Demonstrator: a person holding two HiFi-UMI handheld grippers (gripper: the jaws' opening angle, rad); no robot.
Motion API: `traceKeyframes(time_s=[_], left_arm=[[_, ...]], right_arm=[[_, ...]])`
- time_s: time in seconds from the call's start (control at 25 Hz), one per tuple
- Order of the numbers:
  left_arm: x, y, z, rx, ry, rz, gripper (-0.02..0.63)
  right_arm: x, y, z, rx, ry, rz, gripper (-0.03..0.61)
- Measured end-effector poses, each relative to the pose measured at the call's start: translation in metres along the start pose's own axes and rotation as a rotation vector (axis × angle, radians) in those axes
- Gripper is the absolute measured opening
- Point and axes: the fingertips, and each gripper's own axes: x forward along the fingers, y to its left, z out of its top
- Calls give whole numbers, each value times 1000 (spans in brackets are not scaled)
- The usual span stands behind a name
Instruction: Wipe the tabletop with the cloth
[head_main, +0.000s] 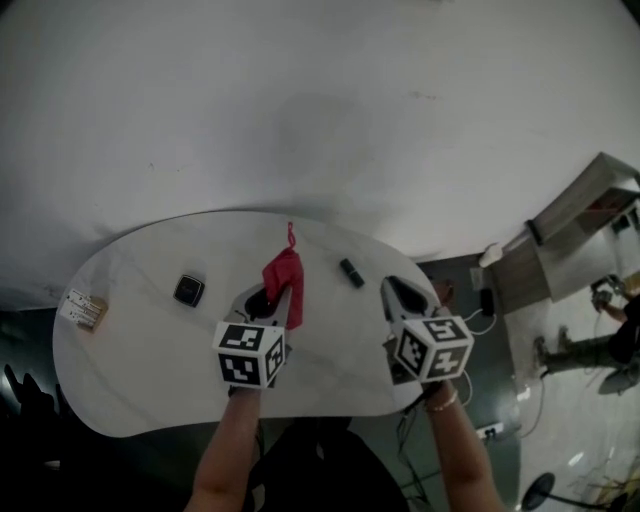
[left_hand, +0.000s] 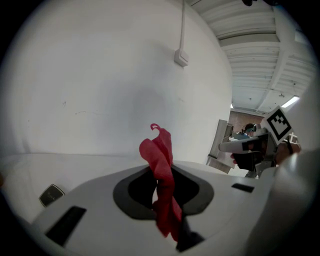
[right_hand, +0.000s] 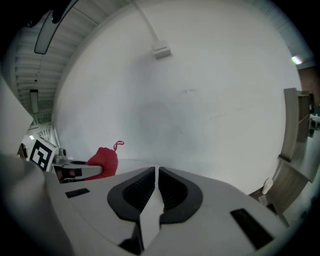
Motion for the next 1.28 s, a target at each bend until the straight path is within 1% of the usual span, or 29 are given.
traceKeyframes(time_s=[0.2,0.36,0.48,0.6,0.76,0.96,1.28], left_arm=[[-9,-12,3,18,-24,-15,61],[-19,-22,5,3,-49,-29,61],[-28,-26,2,8,-60,-31,61],[-34,-29,-1,13,-65,-37,61],[-40,-34,-5,17,-69,-48,61],[-47,-41,-8,26,-72,-68,61],[-51,-47,-13,38,-76,-92,61]], right_arm=[[-38,8,2,15,-68,-32,6],[-60,15,-4,-16,-97,-56,6],[-74,23,-6,-63,-141,-77,6],[-81,34,-6,-79,-175,-62,3],[-87,45,-8,-102,-186,-48,3],[-91,48,-13,-80,-186,-55,3],[-93,50,-24,-75,-172,-69,3]])
